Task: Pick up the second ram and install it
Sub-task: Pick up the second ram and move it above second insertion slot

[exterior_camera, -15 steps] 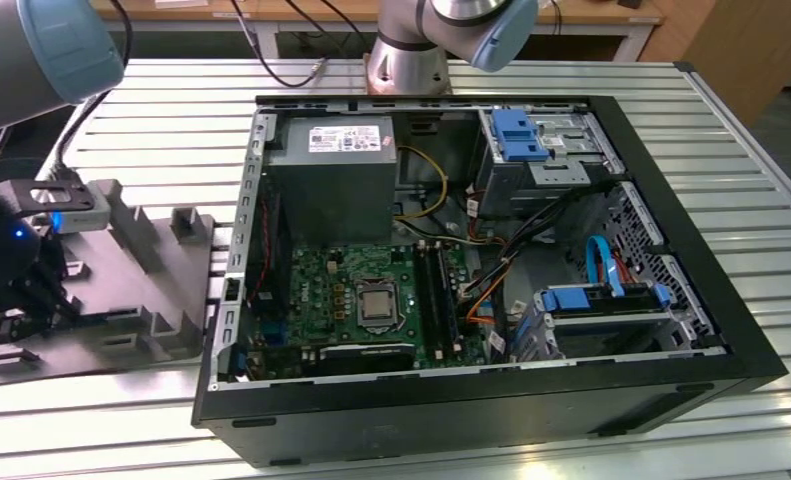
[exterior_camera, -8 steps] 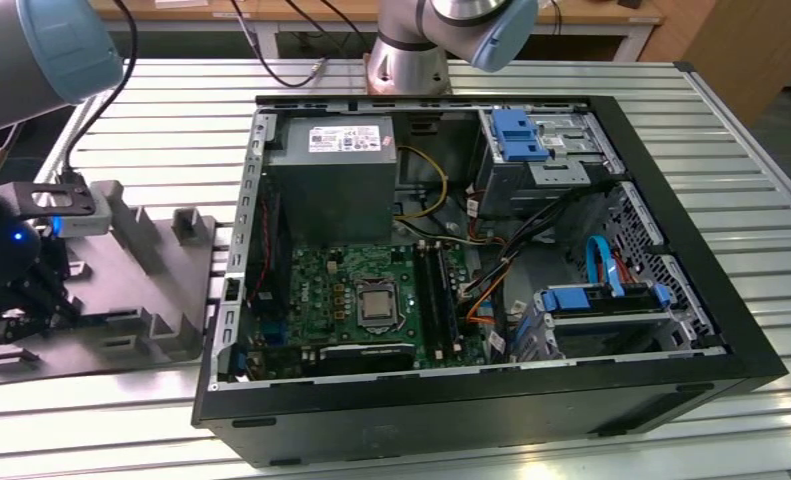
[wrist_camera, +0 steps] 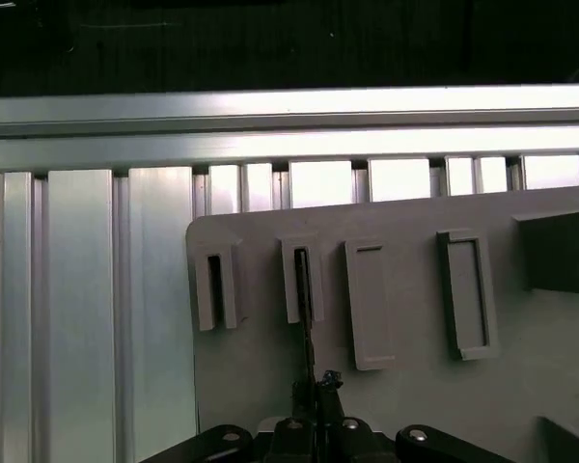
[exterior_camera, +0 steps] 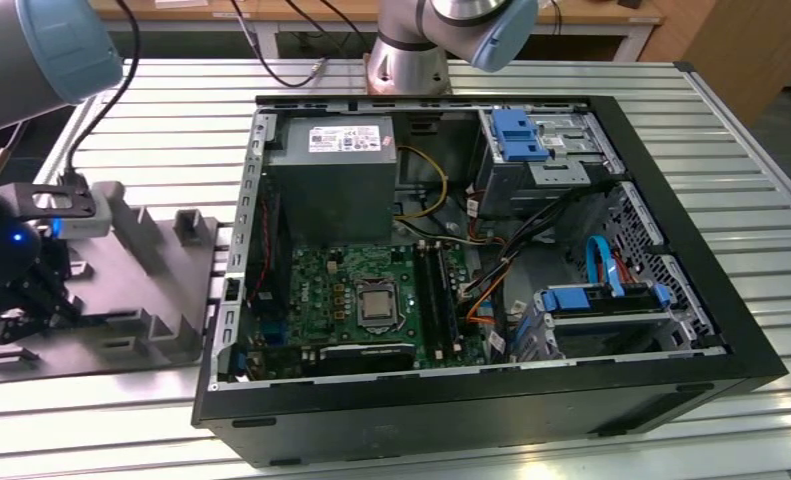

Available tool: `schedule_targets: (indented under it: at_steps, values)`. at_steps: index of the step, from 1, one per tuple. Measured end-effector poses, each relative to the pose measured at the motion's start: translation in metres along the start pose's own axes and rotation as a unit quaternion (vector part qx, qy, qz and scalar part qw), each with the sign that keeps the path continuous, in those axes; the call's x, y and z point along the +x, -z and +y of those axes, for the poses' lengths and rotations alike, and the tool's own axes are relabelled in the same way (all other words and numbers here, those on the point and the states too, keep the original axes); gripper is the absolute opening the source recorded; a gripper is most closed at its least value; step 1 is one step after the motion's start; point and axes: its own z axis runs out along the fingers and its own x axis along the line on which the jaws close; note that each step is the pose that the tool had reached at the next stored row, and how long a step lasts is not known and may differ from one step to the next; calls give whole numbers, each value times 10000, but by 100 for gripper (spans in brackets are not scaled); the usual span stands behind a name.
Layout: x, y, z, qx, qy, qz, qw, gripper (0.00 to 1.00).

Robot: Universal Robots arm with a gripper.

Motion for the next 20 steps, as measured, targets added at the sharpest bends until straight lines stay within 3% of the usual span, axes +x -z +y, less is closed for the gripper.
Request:
schedule_targets:
  at_steps: [2,20]
  values:
    - [0,0,0,3,-83,-3,10000,13]
    - [0,3,0,2,-41,-2,10000,13]
